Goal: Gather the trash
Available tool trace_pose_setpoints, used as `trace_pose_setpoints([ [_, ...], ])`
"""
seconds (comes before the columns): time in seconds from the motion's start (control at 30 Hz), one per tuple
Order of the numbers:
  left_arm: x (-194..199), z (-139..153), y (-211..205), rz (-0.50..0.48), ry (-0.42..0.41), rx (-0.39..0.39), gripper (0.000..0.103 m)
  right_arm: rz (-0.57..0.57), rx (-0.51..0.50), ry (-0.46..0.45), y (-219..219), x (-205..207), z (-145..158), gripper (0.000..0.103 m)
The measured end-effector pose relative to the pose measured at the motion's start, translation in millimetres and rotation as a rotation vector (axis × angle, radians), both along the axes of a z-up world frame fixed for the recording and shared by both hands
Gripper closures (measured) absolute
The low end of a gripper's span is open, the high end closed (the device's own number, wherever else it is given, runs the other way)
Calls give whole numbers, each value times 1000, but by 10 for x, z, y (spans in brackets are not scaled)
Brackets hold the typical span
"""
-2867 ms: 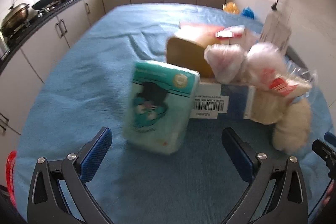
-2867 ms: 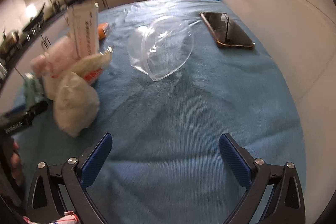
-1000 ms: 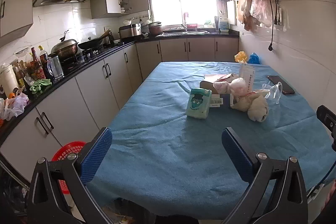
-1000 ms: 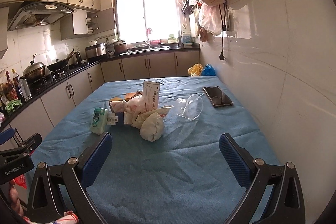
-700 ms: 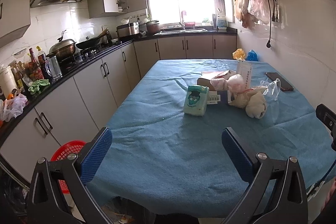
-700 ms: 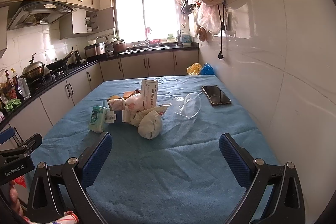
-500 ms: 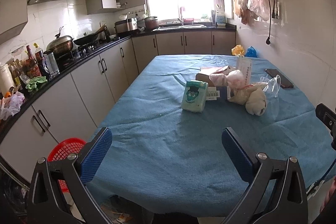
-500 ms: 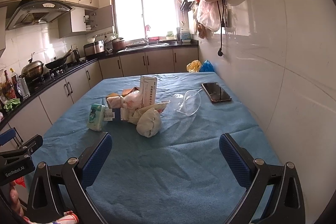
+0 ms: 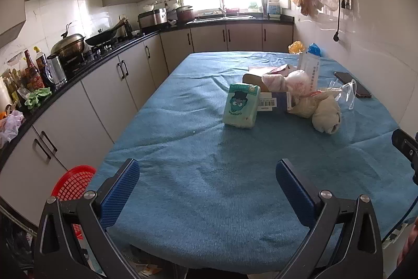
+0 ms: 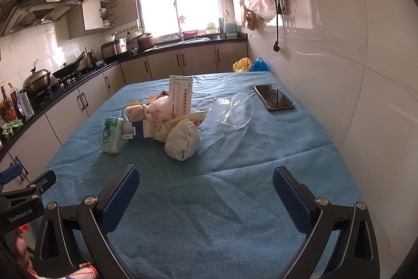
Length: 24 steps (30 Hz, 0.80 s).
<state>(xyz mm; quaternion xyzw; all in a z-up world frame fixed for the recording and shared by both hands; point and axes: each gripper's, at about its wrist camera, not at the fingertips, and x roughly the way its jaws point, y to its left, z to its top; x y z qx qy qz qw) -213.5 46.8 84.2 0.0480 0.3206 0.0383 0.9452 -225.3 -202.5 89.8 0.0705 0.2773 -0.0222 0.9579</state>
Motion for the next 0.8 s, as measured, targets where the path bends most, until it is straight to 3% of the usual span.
trace_pose_setpoints([
  [0.8,442,-344,-50,-1,109,7,0,5,39,106,-73,424,-320,0],
])
